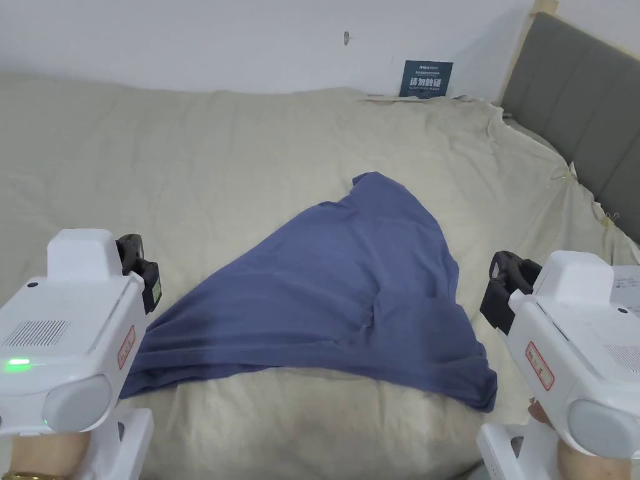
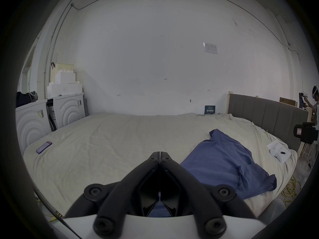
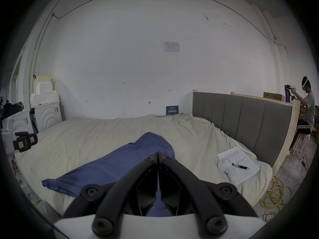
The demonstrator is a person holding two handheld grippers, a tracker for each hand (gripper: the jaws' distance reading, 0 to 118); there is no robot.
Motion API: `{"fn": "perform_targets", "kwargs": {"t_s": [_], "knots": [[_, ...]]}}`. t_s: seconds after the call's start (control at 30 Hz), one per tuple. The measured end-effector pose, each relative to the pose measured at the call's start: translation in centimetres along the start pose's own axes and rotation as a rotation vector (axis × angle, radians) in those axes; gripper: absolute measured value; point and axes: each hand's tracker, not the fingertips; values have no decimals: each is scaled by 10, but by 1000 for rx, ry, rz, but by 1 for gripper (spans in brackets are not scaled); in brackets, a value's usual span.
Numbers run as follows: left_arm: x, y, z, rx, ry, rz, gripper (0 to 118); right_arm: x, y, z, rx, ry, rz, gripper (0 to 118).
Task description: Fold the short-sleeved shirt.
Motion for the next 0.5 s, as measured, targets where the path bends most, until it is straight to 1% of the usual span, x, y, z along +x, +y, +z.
{"fn": "perform_targets", "kwargs": {"t_s": [0.5], "knots": [[4, 1, 2, 0, -12, 6, 0, 7, -5, -3, -17, -1, -27, 0]]}}
